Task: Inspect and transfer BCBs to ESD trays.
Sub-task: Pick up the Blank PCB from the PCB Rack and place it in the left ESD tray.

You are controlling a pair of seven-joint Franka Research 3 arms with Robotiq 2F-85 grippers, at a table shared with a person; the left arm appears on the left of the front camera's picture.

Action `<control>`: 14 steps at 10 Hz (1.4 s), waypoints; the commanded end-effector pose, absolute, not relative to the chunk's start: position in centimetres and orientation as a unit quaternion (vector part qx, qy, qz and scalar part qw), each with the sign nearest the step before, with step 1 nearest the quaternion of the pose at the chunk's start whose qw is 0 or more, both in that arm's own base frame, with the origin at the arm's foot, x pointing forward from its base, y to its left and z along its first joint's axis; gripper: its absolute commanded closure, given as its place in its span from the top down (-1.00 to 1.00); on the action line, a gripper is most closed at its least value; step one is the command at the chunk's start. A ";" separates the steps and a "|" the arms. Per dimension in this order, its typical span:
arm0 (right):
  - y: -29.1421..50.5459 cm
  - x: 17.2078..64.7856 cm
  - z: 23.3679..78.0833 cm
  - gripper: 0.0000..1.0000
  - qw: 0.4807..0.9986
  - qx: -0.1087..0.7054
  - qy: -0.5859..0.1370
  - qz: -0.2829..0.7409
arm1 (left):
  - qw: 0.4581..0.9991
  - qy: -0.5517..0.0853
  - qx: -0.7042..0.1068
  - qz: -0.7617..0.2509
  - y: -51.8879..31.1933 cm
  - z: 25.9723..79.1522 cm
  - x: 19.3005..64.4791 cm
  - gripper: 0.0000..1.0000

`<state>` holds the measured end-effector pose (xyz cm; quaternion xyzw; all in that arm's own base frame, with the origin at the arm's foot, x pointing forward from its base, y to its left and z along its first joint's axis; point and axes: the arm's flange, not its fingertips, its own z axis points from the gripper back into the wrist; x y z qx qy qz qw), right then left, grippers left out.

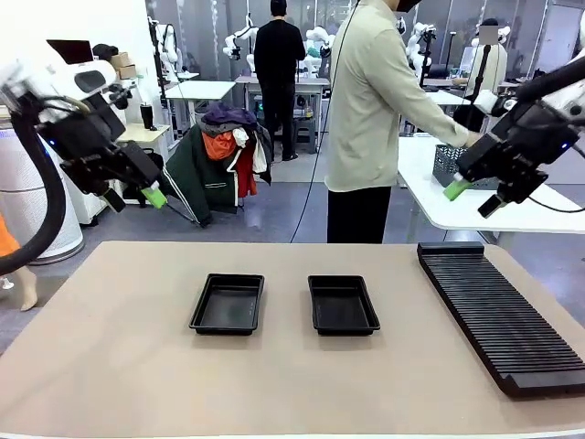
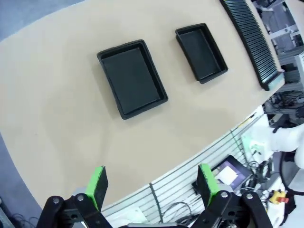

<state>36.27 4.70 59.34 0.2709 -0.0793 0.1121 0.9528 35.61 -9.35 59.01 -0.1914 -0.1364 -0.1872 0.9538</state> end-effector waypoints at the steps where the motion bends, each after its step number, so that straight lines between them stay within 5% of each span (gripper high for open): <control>1: 2.4 36.9 61.3 1.00 0.945 0.314 -0.056 0.075 | 0.954 -0.126 -0.223 -0.154 -8.2 60.6 35.1 1.00; 9: -9.1 35.6 66.8 1.00 0.938 0.338 -0.050 -0.050 | 0.959 -0.143 -0.234 -0.076 -5.6 67.1 32.8 1.00; 14: -11.8 35.3 69.2 1.00 0.940 0.332 -0.078 -0.025 | 0.964 -0.140 -0.217 -0.066 -5.3 69.2 32.2 1.00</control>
